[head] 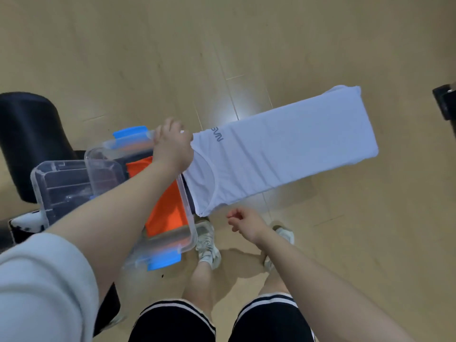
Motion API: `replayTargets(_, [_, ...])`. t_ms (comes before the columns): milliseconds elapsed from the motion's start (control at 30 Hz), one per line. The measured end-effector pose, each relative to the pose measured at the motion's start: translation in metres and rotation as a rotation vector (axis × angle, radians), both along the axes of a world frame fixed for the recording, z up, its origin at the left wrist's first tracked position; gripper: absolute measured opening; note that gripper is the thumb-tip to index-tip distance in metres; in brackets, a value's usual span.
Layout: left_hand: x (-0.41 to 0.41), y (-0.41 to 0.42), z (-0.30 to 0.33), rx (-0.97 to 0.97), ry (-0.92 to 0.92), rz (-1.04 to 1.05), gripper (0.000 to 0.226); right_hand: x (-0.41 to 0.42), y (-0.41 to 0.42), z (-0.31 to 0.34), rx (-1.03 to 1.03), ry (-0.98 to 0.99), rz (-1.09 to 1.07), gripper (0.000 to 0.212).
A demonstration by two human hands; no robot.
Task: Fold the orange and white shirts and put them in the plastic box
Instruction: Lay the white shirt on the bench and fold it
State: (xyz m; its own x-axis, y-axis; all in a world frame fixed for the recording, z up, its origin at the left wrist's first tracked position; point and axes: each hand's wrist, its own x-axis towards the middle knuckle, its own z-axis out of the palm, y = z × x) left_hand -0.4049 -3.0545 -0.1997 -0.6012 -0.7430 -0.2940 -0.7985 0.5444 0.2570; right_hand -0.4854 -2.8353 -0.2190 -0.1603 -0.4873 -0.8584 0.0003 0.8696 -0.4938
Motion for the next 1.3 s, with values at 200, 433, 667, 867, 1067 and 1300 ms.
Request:
replayTargets(200, [-0.038, 0.084, -0.003, 0.43, 0.023, 0.106, 0.03, -0.073, 0.048, 0.006, 0.099, 0.039, -0.131, 0.012])
replayTargets(433, [-0.081, 0.194, -0.035, 0.924, 0.249, 0.869, 0.016, -0.159, 0.089, -0.003, 0.15, -0.022, -0.157, 0.011])
replayTargets(667, [-0.129, 0.264, -0.099, 0.987, 0.84, 1.706, 0.015, -0.208, 0.092, -0.058, 0.18, -0.227, -0.541, 0.017])
replayTargets(867, [-0.159, 0.265, -0.165, 1.155, 1.191, 1.727, 0.06, -0.212, 0.076, -0.14, 0.188, -0.354, -0.824, 0.021])
replayTargets(1067, [-0.155, 0.266, -0.211, 1.231, 1.345, 1.6, 0.008, -0.212, 0.064, -0.182, 0.059, -0.537, -1.001, 0.026])
replayTargets(1300, [-0.133, 0.301, -0.199, 1.28, 1.336, 1.609, 0.019, -0.216, 0.093, -0.158, 0.106, -0.426, -0.929, 0.017])
